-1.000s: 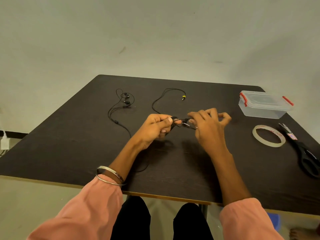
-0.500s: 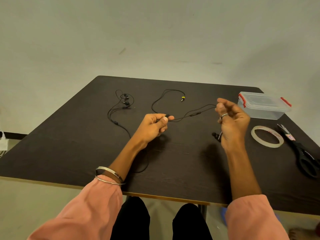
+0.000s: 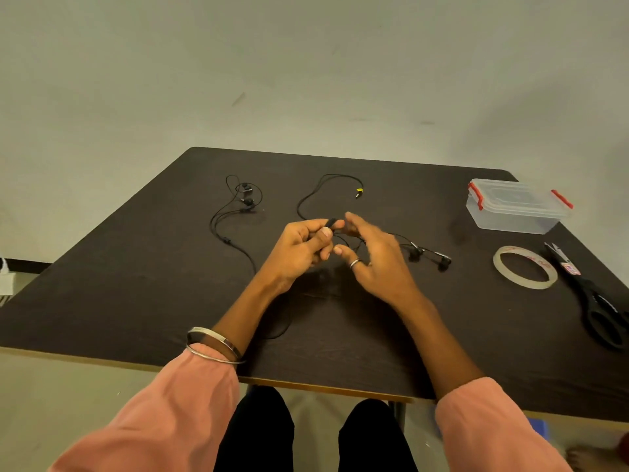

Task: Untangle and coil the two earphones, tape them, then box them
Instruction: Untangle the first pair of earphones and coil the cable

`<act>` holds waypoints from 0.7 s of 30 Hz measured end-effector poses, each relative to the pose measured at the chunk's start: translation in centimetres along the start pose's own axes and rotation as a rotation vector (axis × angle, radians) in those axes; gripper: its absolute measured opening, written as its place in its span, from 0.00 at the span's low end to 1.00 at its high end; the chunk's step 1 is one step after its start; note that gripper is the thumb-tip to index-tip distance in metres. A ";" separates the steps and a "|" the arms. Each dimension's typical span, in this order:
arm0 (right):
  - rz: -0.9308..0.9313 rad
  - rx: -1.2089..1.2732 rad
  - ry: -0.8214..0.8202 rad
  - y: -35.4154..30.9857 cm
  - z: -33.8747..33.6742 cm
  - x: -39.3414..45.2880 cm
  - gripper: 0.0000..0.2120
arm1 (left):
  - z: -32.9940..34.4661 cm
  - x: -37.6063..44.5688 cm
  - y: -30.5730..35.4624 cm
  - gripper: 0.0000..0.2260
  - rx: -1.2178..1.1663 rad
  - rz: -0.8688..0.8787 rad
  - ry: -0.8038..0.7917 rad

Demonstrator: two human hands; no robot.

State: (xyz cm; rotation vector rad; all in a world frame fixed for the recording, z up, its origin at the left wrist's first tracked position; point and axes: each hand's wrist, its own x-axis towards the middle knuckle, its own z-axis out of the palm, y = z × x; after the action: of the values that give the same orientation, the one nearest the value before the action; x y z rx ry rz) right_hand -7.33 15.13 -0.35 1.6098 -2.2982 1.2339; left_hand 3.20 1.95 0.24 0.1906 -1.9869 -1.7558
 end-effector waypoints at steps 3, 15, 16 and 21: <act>0.152 0.191 -0.036 0.0 0.1 0.1 0.34 | -0.1 -0.1 0.1 0.13 -0.019 0.014 0.025; -0.133 0.008 0.338 1.2 -1.9 0.6 0.05 | 0.8 -0.2 -0.1 0.15 0.206 -0.083 -0.164; -0.138 -0.001 0.344 1.3 -1.9 0.7 0.04 | 0.8 -0.3 0.0 0.15 0.206 -0.080 -0.187; -0.146 0.004 0.349 1.5 -2.0 0.8 0.04 | 0.8 -0.5 0.5 0.14 0.104 -0.092 -0.234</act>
State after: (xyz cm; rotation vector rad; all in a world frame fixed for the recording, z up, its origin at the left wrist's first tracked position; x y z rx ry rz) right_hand -9.62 15.94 0.53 1.4010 -1.9343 1.3591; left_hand 3.38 2.91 0.57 0.1170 -2.2707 -1.8036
